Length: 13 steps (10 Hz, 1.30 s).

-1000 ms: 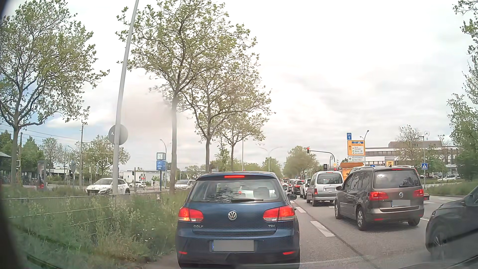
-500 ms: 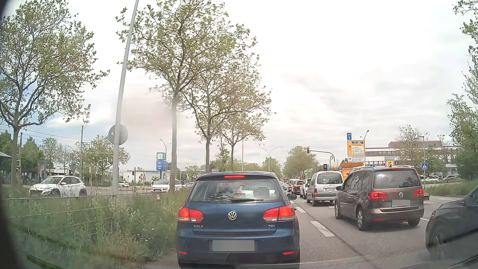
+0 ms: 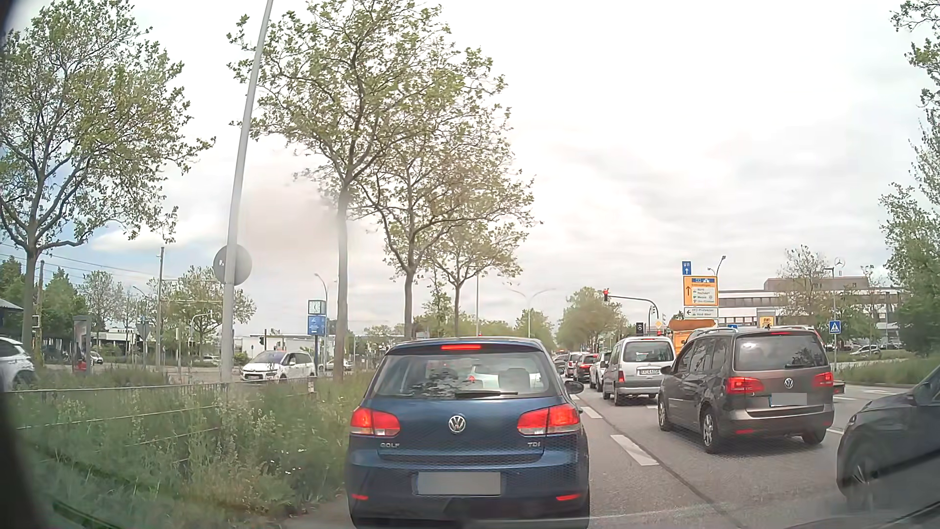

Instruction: Follow the waypoints while adhering to traffic rules and regulations

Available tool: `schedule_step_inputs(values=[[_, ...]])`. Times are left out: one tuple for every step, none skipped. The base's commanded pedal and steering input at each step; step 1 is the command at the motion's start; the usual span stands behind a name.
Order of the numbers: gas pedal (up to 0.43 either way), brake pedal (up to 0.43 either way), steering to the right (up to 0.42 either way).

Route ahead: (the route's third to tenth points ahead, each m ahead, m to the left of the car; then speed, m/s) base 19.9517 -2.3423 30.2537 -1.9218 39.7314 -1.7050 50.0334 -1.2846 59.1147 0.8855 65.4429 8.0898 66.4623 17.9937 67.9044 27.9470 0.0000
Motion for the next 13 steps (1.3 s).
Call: schedule_step_inputs(values=[[0.000, 0.274, 0.004], [0.000, 0.274, 0.004], [0.000, 0.274, 0.004], [0.000, 0.274, 0.004], [0.000, 0.274, 0.004], [0.000, 0.274, 0.004], [0.000, 0.274, 0.004], [0.000, 0.274, 0.004], [0.000, 0.274, 0.004], [0.000, 0.274, 0.004], [0.000, 0.274, 0.004], [0.000, 0.274, 0.004], [0.000, 0.274, 0.004]])
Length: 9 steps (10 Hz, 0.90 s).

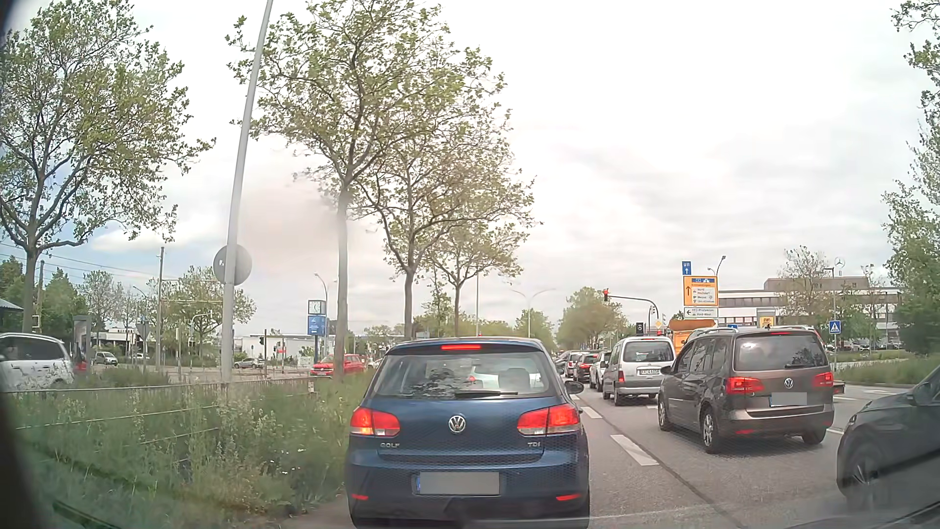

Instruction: Follow the waypoints while adhering to traffic rules and regulations

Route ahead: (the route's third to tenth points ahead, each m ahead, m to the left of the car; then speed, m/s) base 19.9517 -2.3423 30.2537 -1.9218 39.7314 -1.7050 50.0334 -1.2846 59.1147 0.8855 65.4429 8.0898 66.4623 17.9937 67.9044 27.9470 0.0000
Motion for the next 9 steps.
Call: schedule_step_inputs(values=[[0.000, 0.274, 0.004], [0.000, 0.274, 0.004], [0.000, 0.274, 0.004], [0.000, 0.274, 0.004], [0.000, 0.274, 0.004], [0.000, 0.274, 0.004], [0.000, 0.274, 0.004], [0.000, 0.274, 0.004], [0.000, 0.274, 0.004]])
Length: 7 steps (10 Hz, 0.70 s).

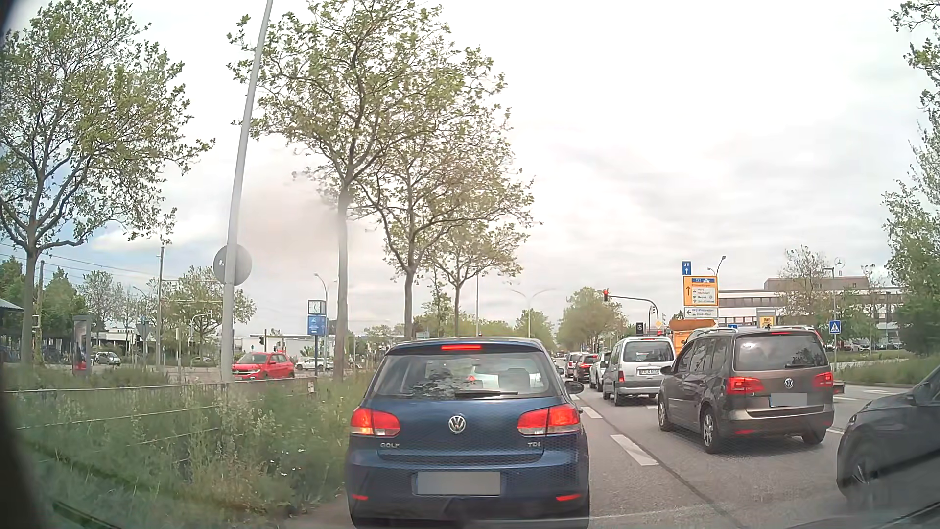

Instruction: Follow the waypoints while adhering to traffic rules and regulations

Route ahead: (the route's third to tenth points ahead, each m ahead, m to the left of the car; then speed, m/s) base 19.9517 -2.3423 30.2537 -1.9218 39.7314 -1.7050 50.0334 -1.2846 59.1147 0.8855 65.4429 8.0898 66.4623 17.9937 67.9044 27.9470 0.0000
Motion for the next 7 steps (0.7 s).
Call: schedule_step_inputs(values=[[0.000, 0.274, 0.004], [0.000, 0.274, 0.004], [0.000, 0.274, 0.004], [0.000, 0.274, 0.004], [0.000, 0.274, 0.004], [0.000, 0.274, 0.004], [0.000, 0.274, 0.004]])
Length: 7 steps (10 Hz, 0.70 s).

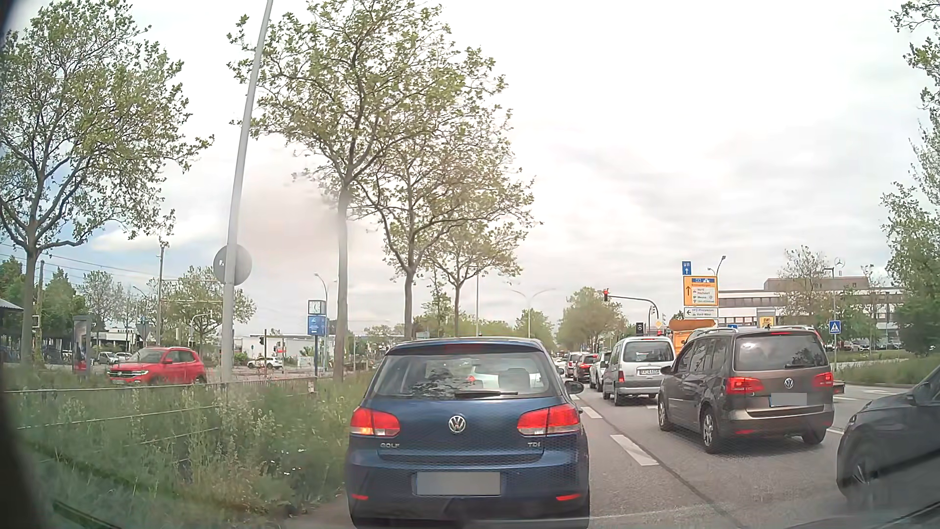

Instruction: Follow the waypoints while adhering to traffic rules and regulations

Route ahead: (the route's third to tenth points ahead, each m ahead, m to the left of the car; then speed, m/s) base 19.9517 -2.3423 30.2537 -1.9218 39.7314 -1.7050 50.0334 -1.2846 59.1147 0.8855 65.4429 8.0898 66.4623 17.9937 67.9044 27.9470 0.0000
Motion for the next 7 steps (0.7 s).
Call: schedule_step_inputs(values=[[0.000, 0.274, 0.004], [0.000, 0.274, 0.004], [0.000, 0.274, 0.004], [0.000, 0.274, 0.004], [0.000, 0.274, 0.004], [0.000, 0.274, 0.004], [0.000, 0.274, 0.004]])
